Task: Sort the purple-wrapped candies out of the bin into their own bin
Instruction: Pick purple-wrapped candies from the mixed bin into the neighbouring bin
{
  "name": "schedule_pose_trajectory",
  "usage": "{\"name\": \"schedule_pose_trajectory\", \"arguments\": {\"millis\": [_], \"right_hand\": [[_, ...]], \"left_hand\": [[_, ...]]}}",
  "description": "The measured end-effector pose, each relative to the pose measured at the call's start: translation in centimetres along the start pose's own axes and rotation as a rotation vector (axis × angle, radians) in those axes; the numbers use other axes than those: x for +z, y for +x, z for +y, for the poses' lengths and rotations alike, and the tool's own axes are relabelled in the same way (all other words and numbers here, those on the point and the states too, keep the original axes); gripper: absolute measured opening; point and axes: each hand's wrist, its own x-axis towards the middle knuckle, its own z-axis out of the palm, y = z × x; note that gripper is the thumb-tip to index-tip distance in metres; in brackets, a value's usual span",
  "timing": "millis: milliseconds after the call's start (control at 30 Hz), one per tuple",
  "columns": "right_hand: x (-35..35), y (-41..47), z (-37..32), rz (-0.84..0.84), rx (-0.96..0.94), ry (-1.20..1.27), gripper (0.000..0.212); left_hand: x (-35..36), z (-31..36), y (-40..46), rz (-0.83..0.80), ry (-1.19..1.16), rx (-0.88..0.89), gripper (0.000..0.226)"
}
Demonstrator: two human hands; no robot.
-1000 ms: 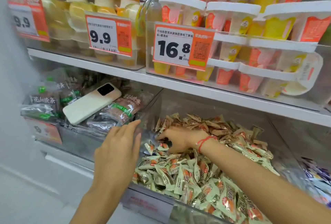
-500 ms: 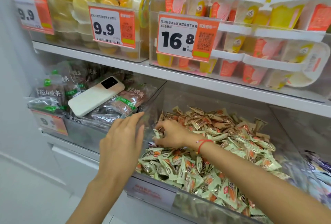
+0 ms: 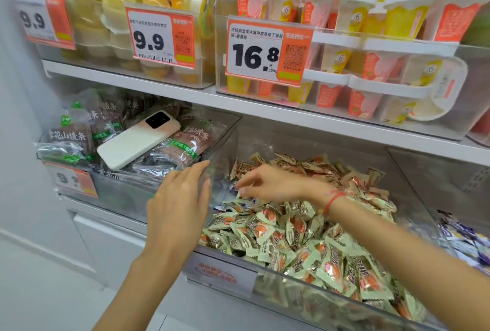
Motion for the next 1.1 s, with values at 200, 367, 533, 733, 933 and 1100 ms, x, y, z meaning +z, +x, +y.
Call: {"name": "schedule_pose_trajectory", "arguments": {"millis": [200, 367, 533, 733, 933, 1100], "right_hand": [[4.9, 5.1, -0.6, 0.064, 0.036, -0.163, 0.030], [3.3, 2.6, 0.2, 0.099, -0.015, 0.033, 0.044], [0.9, -2.7, 0.5, 0.194, 0.066, 0.482, 0.015], [-0.3, -3.9, -2.3, 0.371, 0.082, 0.809, 0.017], [-0.7, -3.1, -3.8, 0.298, -0.025, 0.788, 0.022], [0.6, 1.7, -0.2, 0.269, 0.060, 0.198, 0.020]], "left_hand": [[0.0, 0.0, 0.1, 0.015, 0.003, -0.003, 0.032], [0.0, -0.1, 0.1, -0.009, 0.019, -0.021, 0.033], [0.4, -0.9, 0.5, 0.067, 0.082, 0.178, 0.042], [0.7, 1.6, 0.6, -0.059, -0.126, 0.285, 0.054], [-0.4, 0.6, 0.9, 0.120, -0.236, 0.156, 0.036], [-1.4, -0.9, 0.8, 0.208, -0.236, -0.010, 0.030]]}}
